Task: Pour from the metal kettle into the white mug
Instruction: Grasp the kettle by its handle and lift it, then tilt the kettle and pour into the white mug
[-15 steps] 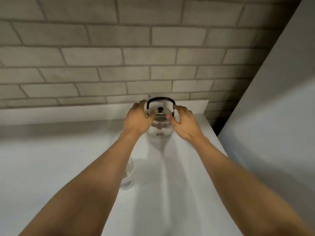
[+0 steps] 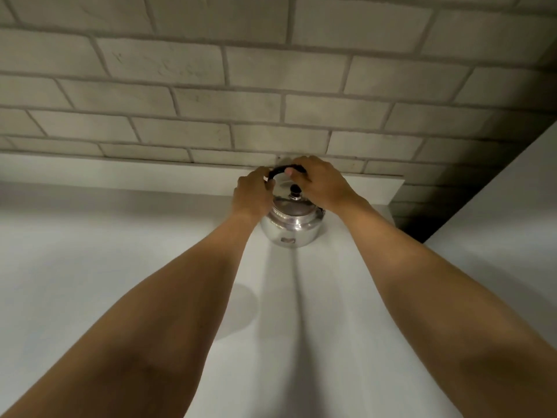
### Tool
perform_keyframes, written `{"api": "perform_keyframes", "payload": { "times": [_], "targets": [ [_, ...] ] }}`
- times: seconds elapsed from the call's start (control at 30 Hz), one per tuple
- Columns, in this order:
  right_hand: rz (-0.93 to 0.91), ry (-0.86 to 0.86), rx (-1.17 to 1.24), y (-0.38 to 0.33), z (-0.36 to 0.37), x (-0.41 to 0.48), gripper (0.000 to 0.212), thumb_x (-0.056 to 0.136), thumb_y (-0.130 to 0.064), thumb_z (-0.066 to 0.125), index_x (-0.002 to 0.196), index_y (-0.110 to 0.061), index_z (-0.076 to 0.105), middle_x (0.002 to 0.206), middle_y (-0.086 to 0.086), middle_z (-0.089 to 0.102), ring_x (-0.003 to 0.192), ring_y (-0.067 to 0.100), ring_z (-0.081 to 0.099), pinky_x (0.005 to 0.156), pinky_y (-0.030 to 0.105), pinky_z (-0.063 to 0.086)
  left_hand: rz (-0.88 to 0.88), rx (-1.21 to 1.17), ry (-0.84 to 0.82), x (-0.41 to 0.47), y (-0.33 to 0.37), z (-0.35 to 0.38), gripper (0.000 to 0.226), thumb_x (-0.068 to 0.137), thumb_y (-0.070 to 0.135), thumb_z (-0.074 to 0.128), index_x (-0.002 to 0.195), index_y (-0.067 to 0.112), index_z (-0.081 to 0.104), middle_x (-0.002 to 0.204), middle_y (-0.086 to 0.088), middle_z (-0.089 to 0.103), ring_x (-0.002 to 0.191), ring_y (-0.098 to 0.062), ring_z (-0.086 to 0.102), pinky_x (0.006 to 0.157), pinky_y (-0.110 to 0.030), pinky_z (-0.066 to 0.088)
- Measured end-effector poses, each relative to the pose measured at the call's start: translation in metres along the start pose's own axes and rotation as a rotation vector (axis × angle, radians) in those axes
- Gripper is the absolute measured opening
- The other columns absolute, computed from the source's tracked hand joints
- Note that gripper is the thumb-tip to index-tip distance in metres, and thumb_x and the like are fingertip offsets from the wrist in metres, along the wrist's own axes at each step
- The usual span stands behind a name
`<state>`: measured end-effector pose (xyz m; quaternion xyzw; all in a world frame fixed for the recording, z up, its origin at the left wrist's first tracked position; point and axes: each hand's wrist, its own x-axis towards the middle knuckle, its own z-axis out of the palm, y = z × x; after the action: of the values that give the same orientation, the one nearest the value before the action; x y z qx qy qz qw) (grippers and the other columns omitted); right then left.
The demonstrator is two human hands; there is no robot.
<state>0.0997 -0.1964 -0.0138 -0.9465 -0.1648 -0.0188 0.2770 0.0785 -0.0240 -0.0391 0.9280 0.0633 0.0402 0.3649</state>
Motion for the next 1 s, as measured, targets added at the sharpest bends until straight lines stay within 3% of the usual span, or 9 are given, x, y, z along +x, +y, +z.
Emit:
{"api": "perform_keyframes", "payload": {
  "times": [0.1, 0.17, 0.23, 0.37, 0.5, 0.63, 0.8, 0.93, 1.0],
  "targets": [
    [0.056, 0.015, -0.026, 0.003, 0.001, 0.004, 0.041, 0.104, -0.059, 0.047, 0.111, -0.023, 0.064, 0.104, -0.003, 0.069, 0.095, 0.02, 0.061, 0.075, 0.037, 0.047, 0.025, 0.072, -0.01, 0.003, -0.005, -0.002, 0.03, 0.107, 0.032, 0.049, 0.13, 0.02, 0.063, 0.12, -0.016, 0.071, 0.11, -0.04, 0.066, 0.08, -0.038, 0.042],
    [0.093, 0.027, 0.012, 0.004, -0.001, 0.0, 0.039, 0.099, -0.065, 0.051, 0.091, -0.028, 0.057, 0.087, -0.011, 0.064, 0.082, 0.017, 0.06, 0.068, 0.036, 0.046, 0.03, 0.08, -0.021, 0.0, -0.007, -0.006, 0.029, 0.107, 0.033, 0.05, 0.129, 0.019, 0.063, 0.119, -0.016, 0.071, 0.11, -0.041, 0.066, 0.079, -0.037, 0.041],
    [0.101, 0.045, 0.078, 0.002, -0.003, -0.007, 0.044, 0.097, -0.064, 0.056, 0.082, -0.023, 0.056, 0.077, -0.008, 0.061, 0.071, 0.015, 0.058, 0.065, 0.035, 0.045, 0.039, 0.084, -0.036, -0.006, -0.005, -0.011, 0.03, 0.107, 0.034, 0.05, 0.13, 0.02, 0.062, 0.121, -0.016, 0.071, 0.112, -0.041, 0.066, 0.082, -0.037, 0.044],
    [0.112, 0.119, 0.13, -0.012, -0.017, -0.027, 0.057, 0.094, -0.068, 0.058, 0.083, -0.012, 0.058, 0.071, -0.001, 0.062, 0.063, 0.013, 0.055, 0.057, 0.028, 0.041, 0.081, 0.037, -0.015, -0.027, 0.01, -0.033, 0.03, 0.104, 0.037, 0.054, 0.13, 0.024, 0.063, 0.122, -0.013, 0.072, 0.109, -0.037, 0.068, 0.095, -0.045, 0.055],
    [0.107, 0.201, 0.082, -0.038, -0.039, -0.055, 0.064, 0.084, -0.08, 0.052, 0.077, -0.017, 0.058, 0.063, -0.005, 0.06, 0.055, 0.003, 0.053, 0.046, 0.017, 0.033, 0.213, 0.015, 0.038, -0.068, 0.021, -0.06, 0.046, 0.096, 0.041, 0.065, 0.137, 0.027, 0.05, 0.12, -0.003, 0.074, 0.103, -0.031, 0.072, 0.088, -0.046, 0.058],
    [0.107, 0.265, 0.017, -0.064, -0.058, -0.09, 0.059, 0.085, -0.08, 0.053, 0.067, -0.024, 0.051, 0.057, -0.007, 0.055, 0.055, 0.005, 0.052, 0.051, 0.029, 0.033, 0.435, 0.065, 0.085, -0.129, 0.016, -0.071, 0.072, 0.088, 0.052, 0.073, 0.145, 0.023, 0.041, 0.135, -0.003, 0.06, 0.12, -0.03, 0.06, 0.085, -0.049, 0.057],
    [0.093, 0.295, -0.004, -0.086, -0.07, -0.139, 0.061, 0.087, -0.078, 0.053, 0.071, -0.02, 0.056, 0.059, -0.008, 0.054, 0.056, 0.009, 0.05, 0.051, 0.029, 0.033, 0.57, 0.142, 0.17, -0.197, 0.002, -0.07, 0.071, 0.09, 0.059, 0.067, 0.148, 0.026, 0.044, 0.144, 0.002, 0.054, 0.124, -0.027, 0.056, 0.091, -0.043, 0.054],
    [0.053, 0.311, 0.019, -0.102, -0.071, -0.171, 0.07, 0.088, -0.075, 0.059, 0.073, -0.006, 0.06, 0.061, -0.001, 0.054, 0.058, 0.015, 0.049, 0.055, 0.031, 0.036, 0.644, 0.227, 0.088, -0.232, -0.009, -0.063, 0.071, 0.094, 0.064, 0.059, 0.153, 0.028, 0.044, 0.157, 0.003, 0.048, 0.13, -0.028, 0.054, 0.096, -0.048, 0.054],
    [0.051, 0.305, 0.03, -0.108, -0.068, -0.184, 0.069, 0.087, -0.075, 0.061, 0.073, -0.007, 0.062, 0.061, 0.0, 0.055, 0.059, 0.014, 0.049, 0.056, 0.031, 0.038, 0.64, 0.266, 0.056, -0.243, -0.013, -0.059, 0.074, 0.096, 0.065, 0.053, 0.158, 0.026, 0.04, 0.166, 0.004, 0.039, 0.134, -0.03, 0.051, 0.097, -0.047, 0.053]
  ]
}}
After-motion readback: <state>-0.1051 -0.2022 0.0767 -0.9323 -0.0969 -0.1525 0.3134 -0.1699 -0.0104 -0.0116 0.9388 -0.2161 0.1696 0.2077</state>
